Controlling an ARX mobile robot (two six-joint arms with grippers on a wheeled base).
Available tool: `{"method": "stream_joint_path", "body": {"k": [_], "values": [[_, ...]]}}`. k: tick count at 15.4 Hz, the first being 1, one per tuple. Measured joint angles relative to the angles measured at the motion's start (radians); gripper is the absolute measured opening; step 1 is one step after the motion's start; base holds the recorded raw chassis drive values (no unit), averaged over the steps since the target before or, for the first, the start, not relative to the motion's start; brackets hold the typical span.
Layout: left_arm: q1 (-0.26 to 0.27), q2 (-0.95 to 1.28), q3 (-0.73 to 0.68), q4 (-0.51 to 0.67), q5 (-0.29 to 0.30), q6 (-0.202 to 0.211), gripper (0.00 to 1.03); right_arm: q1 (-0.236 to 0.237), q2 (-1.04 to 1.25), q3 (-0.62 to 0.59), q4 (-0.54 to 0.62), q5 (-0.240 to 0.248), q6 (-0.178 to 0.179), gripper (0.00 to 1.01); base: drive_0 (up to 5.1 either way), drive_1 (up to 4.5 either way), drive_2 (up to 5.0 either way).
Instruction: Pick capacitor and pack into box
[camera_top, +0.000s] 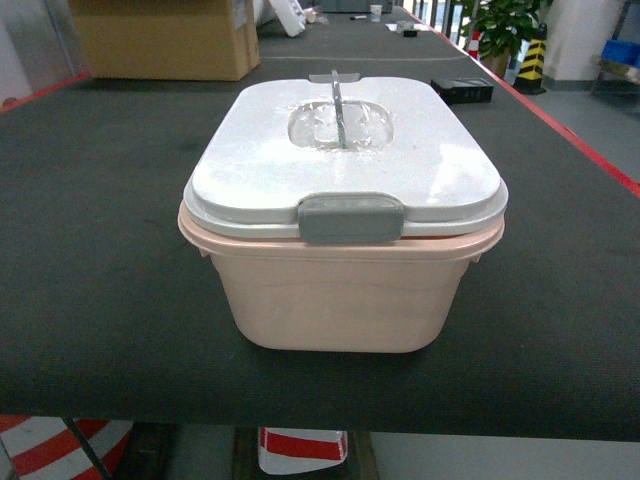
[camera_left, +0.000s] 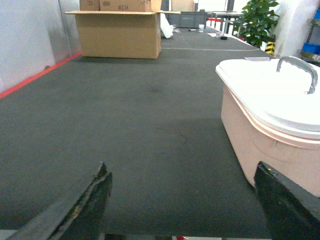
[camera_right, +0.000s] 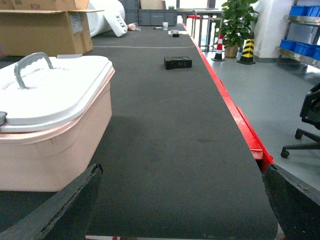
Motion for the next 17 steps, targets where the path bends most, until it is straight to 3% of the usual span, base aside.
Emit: {"method": "stream_joint_path", "body": {"k": [1,17], "values": [[0.000,0.000,0.000,0.000,0.000,0.000,0.99,0.000,0.000,0.000,0.000,0.000,0.000,0.98,0.0,0.00,0.0],[0.000,0.000,0.000,0.000,0.000,0.000,0.98,0.000,0.000,0.000,0.000,0.000,0.000,0.98,0.0,0.00,0.0]]}}
